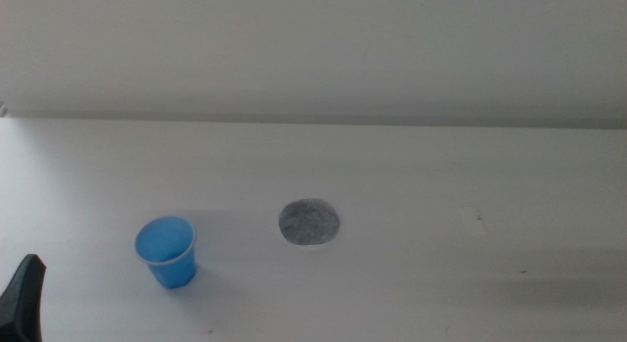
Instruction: Place an empty cup on a cup mat.
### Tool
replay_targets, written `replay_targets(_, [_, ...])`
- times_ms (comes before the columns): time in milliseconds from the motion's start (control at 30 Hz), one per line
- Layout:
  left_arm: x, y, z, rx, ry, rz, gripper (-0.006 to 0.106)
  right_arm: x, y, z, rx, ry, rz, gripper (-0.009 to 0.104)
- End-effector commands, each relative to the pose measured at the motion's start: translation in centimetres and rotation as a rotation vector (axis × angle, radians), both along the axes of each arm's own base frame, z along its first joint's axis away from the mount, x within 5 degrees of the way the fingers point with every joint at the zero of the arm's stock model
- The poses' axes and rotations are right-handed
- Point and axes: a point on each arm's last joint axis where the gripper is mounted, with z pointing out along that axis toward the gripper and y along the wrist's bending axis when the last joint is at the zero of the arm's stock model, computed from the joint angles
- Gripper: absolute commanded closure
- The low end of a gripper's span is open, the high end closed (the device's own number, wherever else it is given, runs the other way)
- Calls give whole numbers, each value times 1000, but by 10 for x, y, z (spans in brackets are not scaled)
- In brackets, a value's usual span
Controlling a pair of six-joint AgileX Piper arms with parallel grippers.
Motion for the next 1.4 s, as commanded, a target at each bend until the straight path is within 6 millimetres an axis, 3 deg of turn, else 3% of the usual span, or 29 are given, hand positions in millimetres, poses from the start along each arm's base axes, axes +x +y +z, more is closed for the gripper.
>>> replay_targets(0, [-1, 0, -9, -11, 0, -4, 7, -1, 0, -9, -11, -7, 0, 97])
replay_targets(233, [48, -11, 97, -69, 571, -89, 7, -1, 0, -9, -11, -7, 0, 97])
replay_targets(333, [82, -20, 119, -35, 830, -112, 7, -1, 0, -9, -11, -7, 0, 97])
replay_targets(467, [130, -36, 129, 67, 1053, -140, 7, -1, 0, -9, -11, -7, 0, 97])
replay_targets(633, [191, -57, 117, 199, 1220, -164, 7, -1, 0, -9, -11, -7, 0, 97])
replay_targets(833, [230, -62, 97, 212, 1282, -103, 7, -1, 0, -9, -11, -7, 0, 97])
replay_targets(1133, [257, -51, 62, 119, 1352, -19, 7, -1, 0, -9, -11, -7, 0, 97])
replay_targets(1367, [264, -52, 44, 104, 1417, -41, 7, -1, 0, -9, -11, -7, 0, 97])
